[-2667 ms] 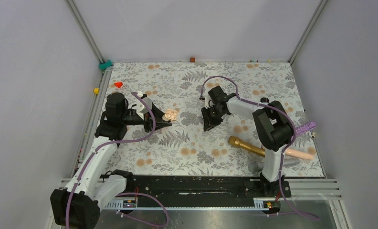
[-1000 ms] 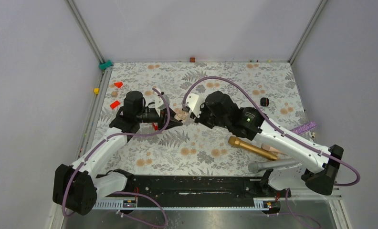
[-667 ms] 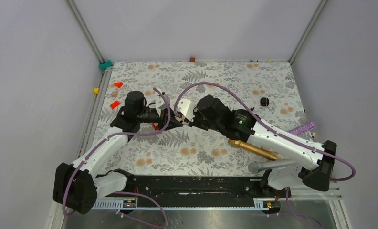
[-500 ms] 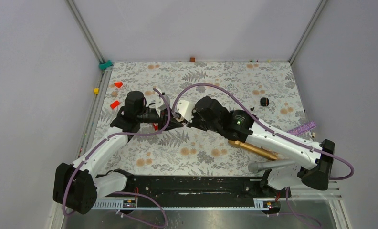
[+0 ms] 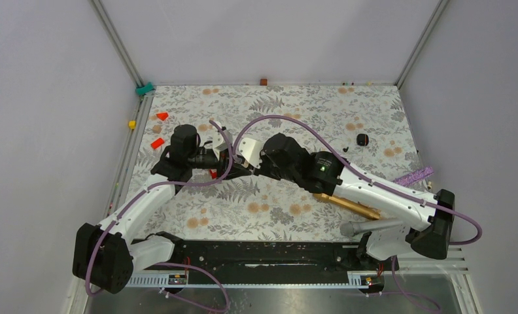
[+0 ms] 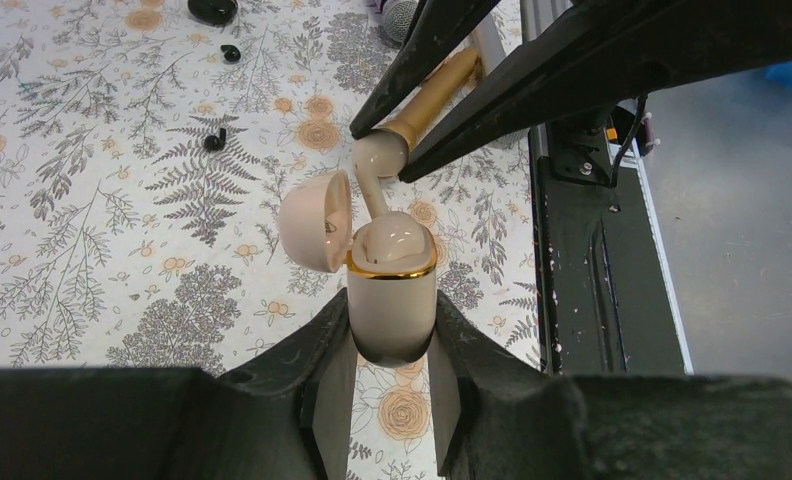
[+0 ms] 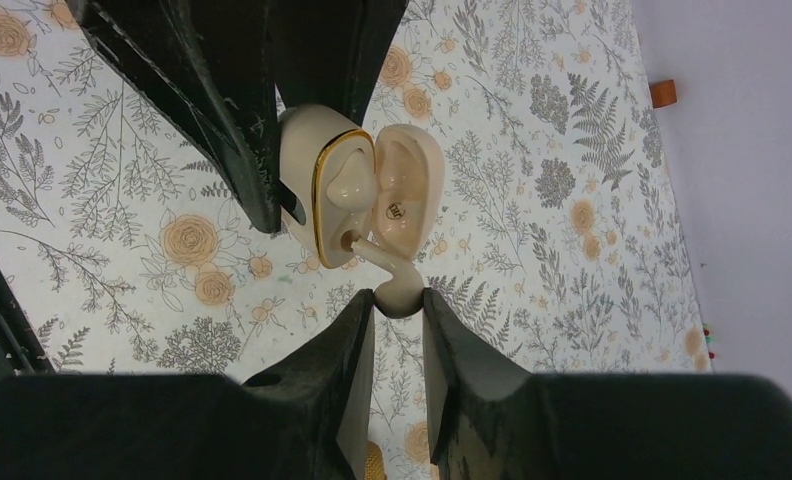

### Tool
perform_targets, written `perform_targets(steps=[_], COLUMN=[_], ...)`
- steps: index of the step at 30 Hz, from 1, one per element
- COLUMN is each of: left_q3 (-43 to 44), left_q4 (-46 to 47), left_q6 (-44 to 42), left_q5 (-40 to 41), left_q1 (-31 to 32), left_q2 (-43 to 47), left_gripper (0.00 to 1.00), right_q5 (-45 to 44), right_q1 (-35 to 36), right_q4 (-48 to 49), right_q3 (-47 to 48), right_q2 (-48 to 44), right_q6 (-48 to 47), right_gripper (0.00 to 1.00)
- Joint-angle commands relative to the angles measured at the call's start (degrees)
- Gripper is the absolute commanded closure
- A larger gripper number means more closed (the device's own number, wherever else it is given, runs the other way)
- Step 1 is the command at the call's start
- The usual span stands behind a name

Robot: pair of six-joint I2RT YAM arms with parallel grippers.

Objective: Insert the wireless bluetooth earbuds into the charging case
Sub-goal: Place the earbud in the charging case.

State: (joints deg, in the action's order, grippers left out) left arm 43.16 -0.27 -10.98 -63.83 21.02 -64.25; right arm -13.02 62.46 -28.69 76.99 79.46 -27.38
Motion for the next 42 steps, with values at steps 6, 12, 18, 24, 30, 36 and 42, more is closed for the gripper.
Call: perform_targets(steps=[6,12,18,24,30,36,42], left_q3=[1.0,0.9,0.7,0.7,0.4,0.3,0.1], left_q4=[4.0,4.5,5.5,5.5,5.5,5.7,5.6], left_q6=[1.6,2.3,3.4,3.6,3.2,2.9,2.4], left_q5=[-2.7,-2.2,-2.4,-2.5,-2.2,-2.1,-2.0], left_q1=[0.2,0.3,0.2,0.2,0.0,-0.1,-0.1], left_q2=[-0.1,0.0,-0.3,-0.4,-0.1,-0.6,-0.8], left_gripper=[1.0,1.0,1.0,1.0,1.0,1.0,1.0], right_q5=[-1.3,-1.4,-5.6,-5.5,-7.4,-7.2,-7.0], right_q1=[1.2,1.7,2.6,3.2,3.3,3.2,3.2], right_q4=[3.5,3.7,6.8,7.1,8.8,8.8,8.8], right_q3=[0.8,0.5,-1.2,-1.9,-3.9,-4.5,-4.7], right_q2=[0.1,0.3,0.7,0.6,-0.9,-2.8,-3.8], right_q6=[0.6,0.6,-0.5,-1.1,-3.0,-3.4,-3.7], right_gripper=[0.77,0.77,0.77,0.77,0.77,0.77,0.77])
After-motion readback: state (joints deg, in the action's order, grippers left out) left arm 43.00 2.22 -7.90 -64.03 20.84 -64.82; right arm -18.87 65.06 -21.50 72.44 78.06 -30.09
